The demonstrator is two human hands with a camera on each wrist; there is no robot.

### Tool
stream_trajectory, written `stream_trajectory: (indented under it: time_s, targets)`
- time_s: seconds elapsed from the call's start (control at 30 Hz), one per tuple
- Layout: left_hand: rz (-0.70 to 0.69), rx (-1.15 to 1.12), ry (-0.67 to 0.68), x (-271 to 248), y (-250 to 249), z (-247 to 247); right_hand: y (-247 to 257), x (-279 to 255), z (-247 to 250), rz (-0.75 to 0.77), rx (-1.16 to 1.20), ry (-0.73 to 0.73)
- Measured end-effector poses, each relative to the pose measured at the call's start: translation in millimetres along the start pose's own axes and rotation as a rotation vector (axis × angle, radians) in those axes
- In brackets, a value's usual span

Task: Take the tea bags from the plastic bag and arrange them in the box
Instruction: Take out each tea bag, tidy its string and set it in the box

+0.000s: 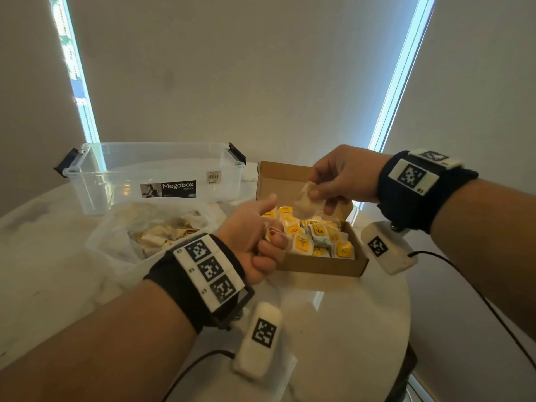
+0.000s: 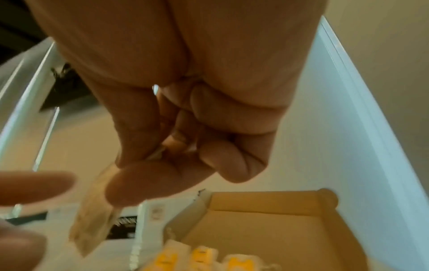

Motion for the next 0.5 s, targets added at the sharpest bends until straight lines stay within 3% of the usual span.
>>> stream_trajectory:
  time_s: [0.1,0.2,0.5]
  targets:
    - [-0.026,0.065,-0.112,-5.2,-4.9,15.7,-28.8,5.6,-1.9,-0.171,-0.189,0.070]
    - [-0.049,0.031,-0.113,-6.2,-4.5,19.3,-53.5,13.6,-11.7,-0.285,-0.244,0.146]
    - [-0.059,0.003,-0.045,0.4,-1.4,11.4,-72.4,43.1,-39.4,-0.376,-0.312,0.268]
Point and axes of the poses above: each hand's wrist, its own x-axis towards the middle knuckle, its own z-axis out of the back of the hand, y = z × x, the point moved 9 cm from there along x, towards the middle knuckle, and after that the axes turned 13 degrees about y, right-handed, at the moved point
